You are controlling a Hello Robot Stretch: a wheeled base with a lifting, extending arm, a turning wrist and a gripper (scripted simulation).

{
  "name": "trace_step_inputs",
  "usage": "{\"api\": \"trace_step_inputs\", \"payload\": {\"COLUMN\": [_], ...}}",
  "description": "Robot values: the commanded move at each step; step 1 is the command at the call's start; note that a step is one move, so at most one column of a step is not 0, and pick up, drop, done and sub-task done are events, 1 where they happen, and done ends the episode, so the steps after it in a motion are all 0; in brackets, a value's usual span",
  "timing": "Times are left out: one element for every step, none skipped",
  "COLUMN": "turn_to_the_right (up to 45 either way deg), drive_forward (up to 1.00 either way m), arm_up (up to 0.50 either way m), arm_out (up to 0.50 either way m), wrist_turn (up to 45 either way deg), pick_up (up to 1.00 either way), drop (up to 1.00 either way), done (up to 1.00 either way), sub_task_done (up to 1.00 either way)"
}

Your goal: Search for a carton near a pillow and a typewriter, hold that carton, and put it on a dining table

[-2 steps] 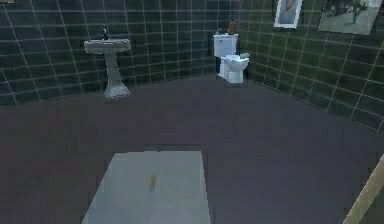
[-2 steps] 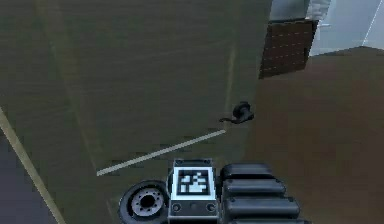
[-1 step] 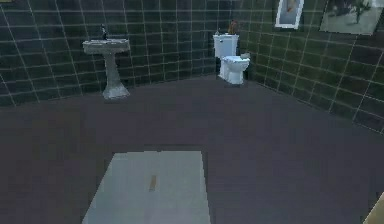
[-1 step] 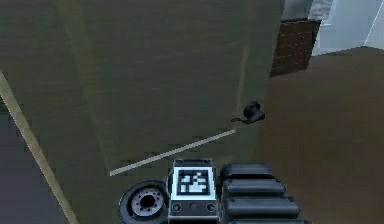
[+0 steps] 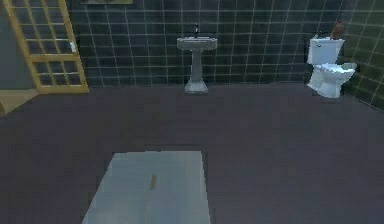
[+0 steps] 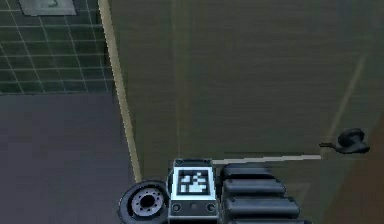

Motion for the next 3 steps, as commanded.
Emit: {"api": "trace_step_inputs", "payload": {"turn_to_the_right": [0.0,-42.0,0.0], "drive_forward": [0.30,0.00,1.00], "arm_up": [0.00,0.00,0.00], "arm_out": [0.00,0.00,0.00], "wrist_turn": [0.0,0.0,0.0], "pick_up": [0.00,0.00,0.00], "drop": [0.00,0.00,0.00], "done": [0.00,0.00,0.00], "sub_task_done": [0.00,0.00,0.00]}}
